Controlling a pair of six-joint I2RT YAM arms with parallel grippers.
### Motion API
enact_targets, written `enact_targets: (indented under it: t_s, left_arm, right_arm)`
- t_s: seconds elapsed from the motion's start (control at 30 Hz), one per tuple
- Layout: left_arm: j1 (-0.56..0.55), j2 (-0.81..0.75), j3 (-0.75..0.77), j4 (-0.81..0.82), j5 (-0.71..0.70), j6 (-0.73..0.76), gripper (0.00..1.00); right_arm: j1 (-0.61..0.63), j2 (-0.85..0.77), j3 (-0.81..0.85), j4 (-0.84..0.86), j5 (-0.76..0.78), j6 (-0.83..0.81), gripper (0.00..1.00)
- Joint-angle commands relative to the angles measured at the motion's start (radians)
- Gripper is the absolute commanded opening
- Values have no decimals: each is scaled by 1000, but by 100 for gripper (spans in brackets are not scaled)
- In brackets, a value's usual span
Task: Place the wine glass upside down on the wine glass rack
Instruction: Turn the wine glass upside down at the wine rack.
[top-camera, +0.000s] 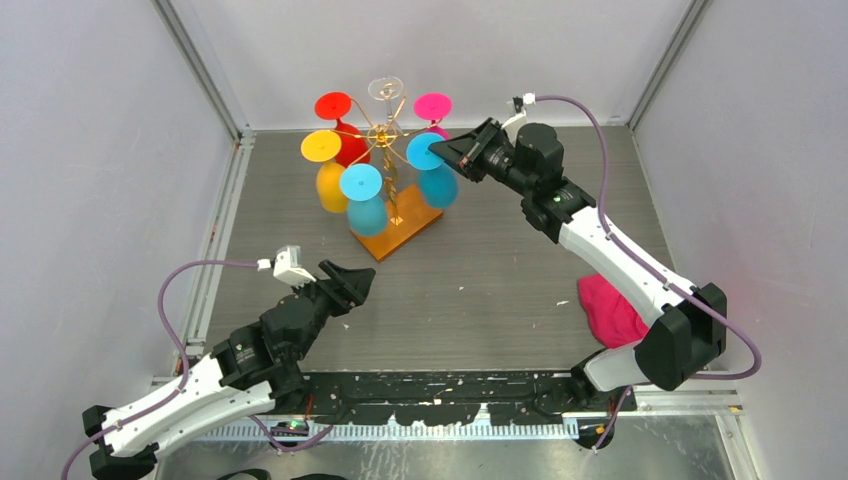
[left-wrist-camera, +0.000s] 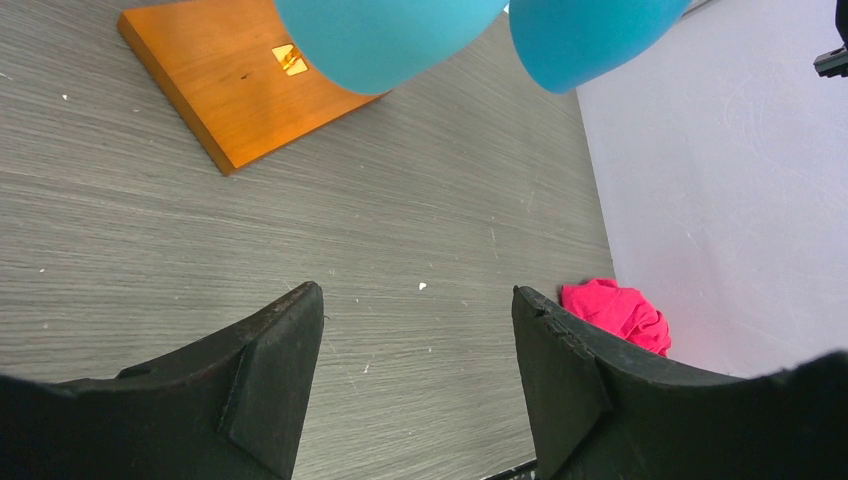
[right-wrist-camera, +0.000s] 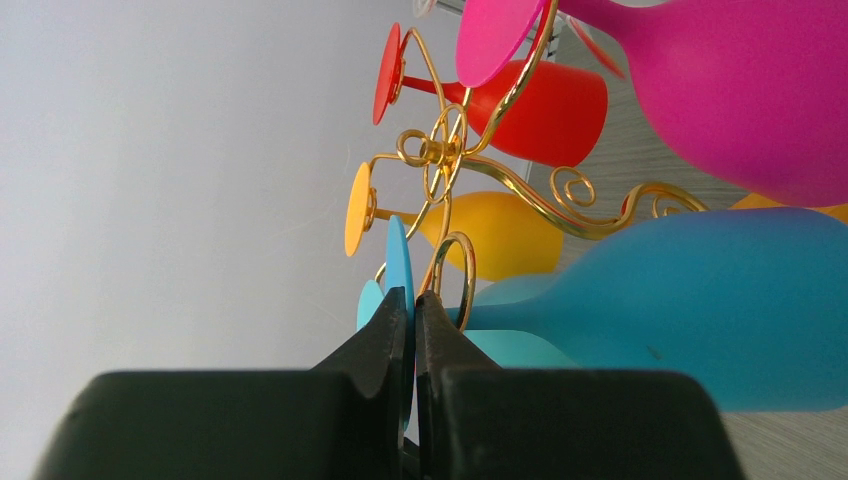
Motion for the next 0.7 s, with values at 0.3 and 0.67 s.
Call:
enact_targets:
  t_s: [0.3, 0.67]
  left_arm:
    - [2, 24, 39, 12, 0, -4, 70]
    - [2, 24, 67, -40, 15, -10, 71]
  right_arm:
    - [-16, 3, 29, 49, -6, -14, 33]
    - [-39, 35, 21, 60, -17, -31, 47]
